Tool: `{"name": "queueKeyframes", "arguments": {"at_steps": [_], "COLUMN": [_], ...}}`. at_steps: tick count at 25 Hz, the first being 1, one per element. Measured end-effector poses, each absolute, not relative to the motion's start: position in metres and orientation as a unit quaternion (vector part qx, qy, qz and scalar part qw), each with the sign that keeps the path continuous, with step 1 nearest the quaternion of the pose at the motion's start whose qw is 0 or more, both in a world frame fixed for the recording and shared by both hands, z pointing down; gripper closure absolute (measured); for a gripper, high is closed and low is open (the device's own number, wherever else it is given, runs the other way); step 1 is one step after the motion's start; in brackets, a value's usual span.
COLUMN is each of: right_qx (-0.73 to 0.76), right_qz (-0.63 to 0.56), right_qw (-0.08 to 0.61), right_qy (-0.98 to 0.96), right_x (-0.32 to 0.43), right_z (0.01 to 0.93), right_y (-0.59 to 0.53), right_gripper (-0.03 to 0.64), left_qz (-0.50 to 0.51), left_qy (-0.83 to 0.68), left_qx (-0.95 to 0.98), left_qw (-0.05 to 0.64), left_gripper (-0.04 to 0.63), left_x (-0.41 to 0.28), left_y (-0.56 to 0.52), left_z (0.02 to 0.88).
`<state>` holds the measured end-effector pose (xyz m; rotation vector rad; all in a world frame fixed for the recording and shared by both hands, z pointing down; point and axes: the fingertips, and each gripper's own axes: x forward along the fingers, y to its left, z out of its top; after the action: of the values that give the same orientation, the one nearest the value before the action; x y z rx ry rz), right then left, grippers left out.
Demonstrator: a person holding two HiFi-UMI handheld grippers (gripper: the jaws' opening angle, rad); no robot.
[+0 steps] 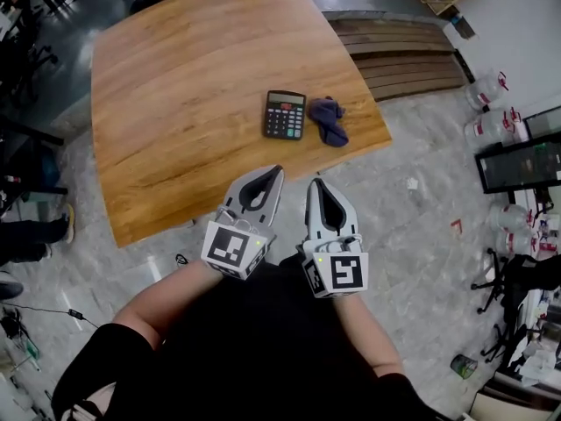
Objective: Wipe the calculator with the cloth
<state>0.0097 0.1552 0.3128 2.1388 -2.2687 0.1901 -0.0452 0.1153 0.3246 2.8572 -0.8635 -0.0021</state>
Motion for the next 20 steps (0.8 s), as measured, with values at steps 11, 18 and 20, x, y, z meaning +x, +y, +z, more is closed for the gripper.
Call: {"name": "queueKeyframes", "arguments": {"at_steps": [11,18,20], "right_qx": [0.651,0.634,0.626], "right_qz": [0.054,0.083,0.092], "right_qw": [0.060,0.053,0.057], "right_qy": [-0.755,-0.767,-0.773], "right_x": [0.061,0.087,0.089], "right_z": [0.344,0.359,0.369], "right_y": [0.066,0.011,-0.001], "right_gripper": [0.601,0.601,0.601], "left_qz": [0.018,0.039,0.049], "left_qy": [-0.325,-0.355,-0.362], "left_qx": [0.943,0.931,0.928], "left_qw": [0.075,0.075,0.074], "left_gripper": [0.589,0.588,0.589], "left_x": [-0.012,0.029,0.036], "left_y": [0.032,-0.018,-0.029], "left_z": [0.342,0.361,0.370]}}
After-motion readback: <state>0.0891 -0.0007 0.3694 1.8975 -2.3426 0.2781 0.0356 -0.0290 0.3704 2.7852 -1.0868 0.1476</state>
